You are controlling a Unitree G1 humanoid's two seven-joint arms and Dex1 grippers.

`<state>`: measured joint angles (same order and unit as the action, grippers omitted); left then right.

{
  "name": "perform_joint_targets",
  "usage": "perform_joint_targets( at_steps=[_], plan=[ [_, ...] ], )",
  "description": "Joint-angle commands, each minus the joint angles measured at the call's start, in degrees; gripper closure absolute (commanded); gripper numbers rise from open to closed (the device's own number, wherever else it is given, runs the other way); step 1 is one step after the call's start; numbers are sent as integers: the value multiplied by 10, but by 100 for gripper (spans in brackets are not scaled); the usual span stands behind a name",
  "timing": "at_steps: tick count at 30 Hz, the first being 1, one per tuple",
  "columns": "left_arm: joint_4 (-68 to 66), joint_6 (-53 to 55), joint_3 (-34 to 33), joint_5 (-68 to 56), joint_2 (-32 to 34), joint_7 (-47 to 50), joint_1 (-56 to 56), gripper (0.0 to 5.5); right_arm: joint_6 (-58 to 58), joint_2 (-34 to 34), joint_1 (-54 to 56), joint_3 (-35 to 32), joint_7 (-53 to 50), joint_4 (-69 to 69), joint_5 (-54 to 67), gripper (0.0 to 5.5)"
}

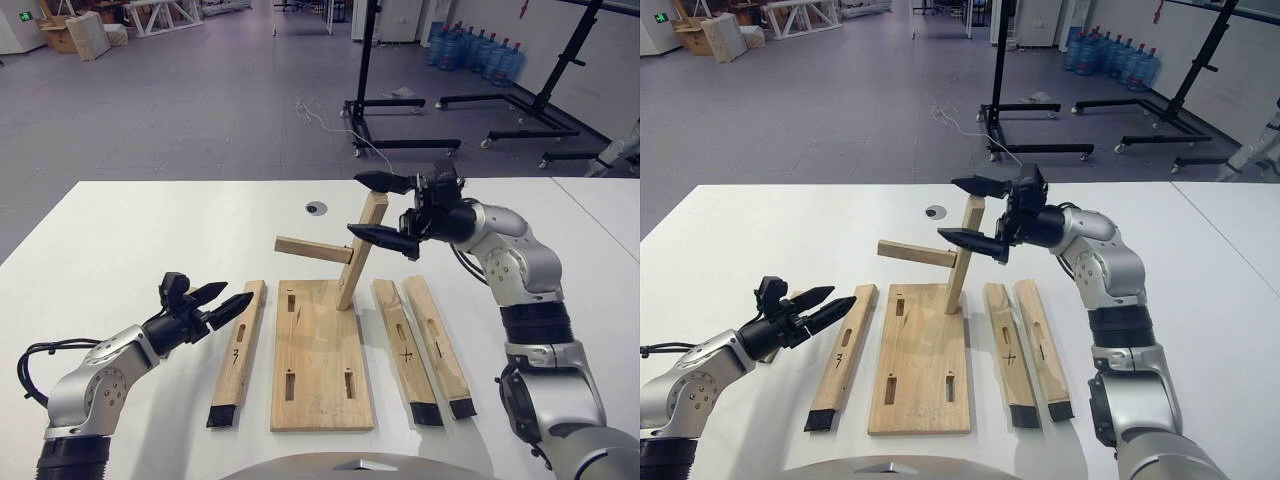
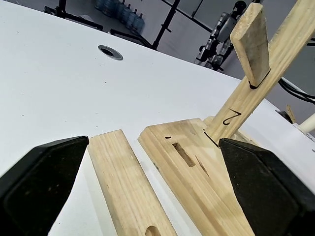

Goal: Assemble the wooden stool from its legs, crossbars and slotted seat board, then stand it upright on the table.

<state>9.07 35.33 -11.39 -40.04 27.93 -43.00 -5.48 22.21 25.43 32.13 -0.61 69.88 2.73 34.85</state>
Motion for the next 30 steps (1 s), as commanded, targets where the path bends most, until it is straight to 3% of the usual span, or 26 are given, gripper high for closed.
perform_joint_targets(
  at_steps=[1, 8, 11, 14, 17, 22, 26, 30],
  plan=[
    [-3, -6, -2, 7, 3, -2, 1, 63, 26, -6, -17, 13, -18, -16, 2, 13],
    [6, -7, -2, 6, 0, 2, -12, 63, -34, -13, 26, -57, -83, 9, 10, 13],
    [18, -6, -3, 6, 2, 5, -26, 63, -9, -12, 25, -107, -130, -29, 60, 13],
    [58, -1, -7, -3, 5, 6, -52, 63, 32, -21, -7, -163, -249, -111, 101, 13],
    [123, 9, -21, -22, 7, 12, -100, 63, 107, -20, -79, -180, -456, -179, 17, 13],
    [270, 14, -28, -53, -21, 63, -226, 63, 196, -66, -253, -136, -627, -330, -67, 13],
    [387, 0, 20, -51, -63, 115, -329, 63, 222, -34, -425, -110, -636, -421, -122, 13],
    [421, -22, 66, -27, -93, 160, -359, 63, 270, 14, -494, -137, -605, -445, -122, 13]
  ],
)
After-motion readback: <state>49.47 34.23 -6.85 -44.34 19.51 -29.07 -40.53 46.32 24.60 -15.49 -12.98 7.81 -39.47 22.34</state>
